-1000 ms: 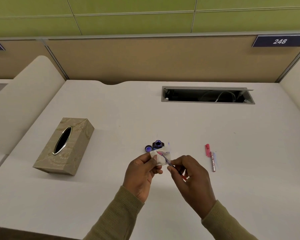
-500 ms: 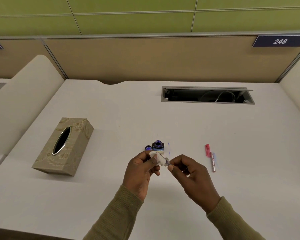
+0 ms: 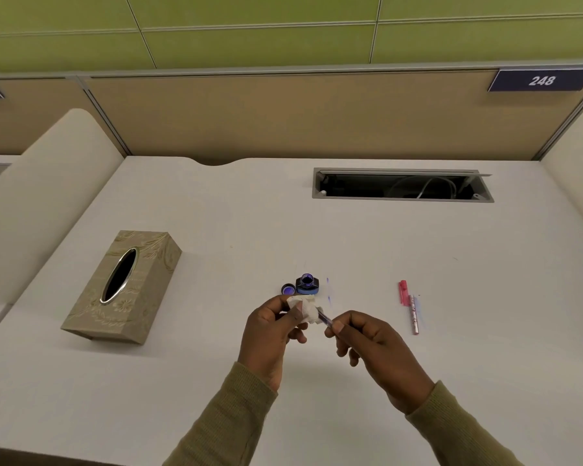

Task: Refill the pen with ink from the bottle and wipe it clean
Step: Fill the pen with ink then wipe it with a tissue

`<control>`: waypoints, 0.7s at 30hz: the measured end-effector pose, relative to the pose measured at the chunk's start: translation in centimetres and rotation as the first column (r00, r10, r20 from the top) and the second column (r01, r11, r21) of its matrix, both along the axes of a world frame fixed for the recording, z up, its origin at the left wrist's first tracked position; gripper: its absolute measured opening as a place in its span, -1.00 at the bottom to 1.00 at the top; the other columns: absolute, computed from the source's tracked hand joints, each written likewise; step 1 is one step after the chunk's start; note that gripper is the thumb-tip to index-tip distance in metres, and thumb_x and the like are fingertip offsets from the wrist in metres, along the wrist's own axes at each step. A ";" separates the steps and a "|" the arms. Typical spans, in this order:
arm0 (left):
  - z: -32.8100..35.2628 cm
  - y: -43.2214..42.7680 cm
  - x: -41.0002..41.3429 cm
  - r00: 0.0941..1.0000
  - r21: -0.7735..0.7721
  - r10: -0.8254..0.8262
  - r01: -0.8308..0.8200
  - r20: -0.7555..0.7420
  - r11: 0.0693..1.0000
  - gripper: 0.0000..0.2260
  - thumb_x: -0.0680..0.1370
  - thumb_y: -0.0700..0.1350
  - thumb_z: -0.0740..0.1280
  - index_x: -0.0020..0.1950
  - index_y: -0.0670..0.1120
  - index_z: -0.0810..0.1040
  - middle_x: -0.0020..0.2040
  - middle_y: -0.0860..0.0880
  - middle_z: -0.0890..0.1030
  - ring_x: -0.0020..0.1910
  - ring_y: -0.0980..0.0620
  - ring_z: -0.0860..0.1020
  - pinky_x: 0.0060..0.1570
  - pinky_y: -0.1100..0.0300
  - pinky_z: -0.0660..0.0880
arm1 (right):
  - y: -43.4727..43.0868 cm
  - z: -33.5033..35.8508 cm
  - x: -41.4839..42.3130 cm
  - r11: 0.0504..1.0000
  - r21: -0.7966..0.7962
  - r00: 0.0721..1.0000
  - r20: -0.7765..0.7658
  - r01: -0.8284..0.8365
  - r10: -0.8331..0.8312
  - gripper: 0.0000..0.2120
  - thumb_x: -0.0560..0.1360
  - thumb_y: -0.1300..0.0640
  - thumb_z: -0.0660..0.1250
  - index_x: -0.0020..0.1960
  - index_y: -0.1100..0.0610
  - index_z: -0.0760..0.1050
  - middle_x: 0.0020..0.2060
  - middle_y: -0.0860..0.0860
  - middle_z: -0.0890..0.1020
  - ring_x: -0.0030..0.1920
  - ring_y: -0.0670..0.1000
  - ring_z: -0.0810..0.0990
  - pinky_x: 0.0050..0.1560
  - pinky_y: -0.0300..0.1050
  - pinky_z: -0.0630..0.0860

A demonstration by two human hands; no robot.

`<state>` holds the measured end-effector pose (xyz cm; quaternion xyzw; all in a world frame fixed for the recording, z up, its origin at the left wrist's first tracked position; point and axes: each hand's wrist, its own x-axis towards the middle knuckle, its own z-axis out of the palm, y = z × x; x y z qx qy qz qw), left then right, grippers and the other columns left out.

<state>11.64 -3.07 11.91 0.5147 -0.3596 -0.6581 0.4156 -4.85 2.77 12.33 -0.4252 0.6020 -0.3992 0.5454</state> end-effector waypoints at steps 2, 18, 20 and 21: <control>-0.3 -0.3 0.3 0.998 -0.006 0.032 -0.031 0.046 0.999 -0.90 0.53 -0.27 0.36 -0.01 -0.21 0.66 -0.03 -0.24 0.68 -0.18 -0.05 0.58 -0.28 0.11 0.49 | 0.4 -0.2 -0.3 1.000 0.021 1.000 0.000 0.014 -0.014 -0.78 0.63 0.13 0.29 -0.13 0.03 0.66 -0.27 0.02 0.63 -0.24 -0.07 0.56 -0.21 -0.11 0.48; -1.5 1.7 -3.9 0.909 -0.068 -0.128 0.169 0.396 0.983 -0.78 0.52 -0.21 0.13 -0.21 -0.03 0.53 -0.42 0.04 0.39 -0.40 0.02 0.32 -0.39 0.16 0.32 | 1.5 -1.6 -2.3 0.950 0.163 0.926 0.232 0.265 -0.298 -0.81 0.59 0.11 0.32 -0.03 0.11 0.71 -0.26 0.03 0.61 -0.19 0.01 0.55 -0.19 -0.07 0.47; -1.4 1.6 -4.5 0.896 -0.057 -0.144 0.184 0.419 0.981 -0.83 0.43 -0.10 0.12 -0.26 -0.06 0.49 -0.47 0.13 0.38 -0.38 0.05 0.32 -0.35 0.16 0.28 | 1.6 -1.8 -2.5 0.949 0.171 0.922 0.243 0.264 -0.301 -0.80 0.60 0.10 0.31 -0.02 0.11 0.71 -0.26 0.03 0.61 -0.19 0.01 0.55 -0.19 -0.07 0.48; -1.3 1.6 -4.9 0.902 -0.044 -0.152 0.185 0.405 0.982 -0.83 0.39 -0.08 0.12 -0.28 -0.07 0.47 -0.49 0.14 0.38 -0.37 0.05 0.32 -0.36 0.16 0.27 | 1.6 -1.8 -2.6 0.948 0.175 0.921 0.245 0.267 -0.304 -0.80 0.60 0.10 0.31 -0.02 0.11 0.71 -0.26 0.03 0.61 -0.19 0.01 0.55 -0.18 -0.07 0.48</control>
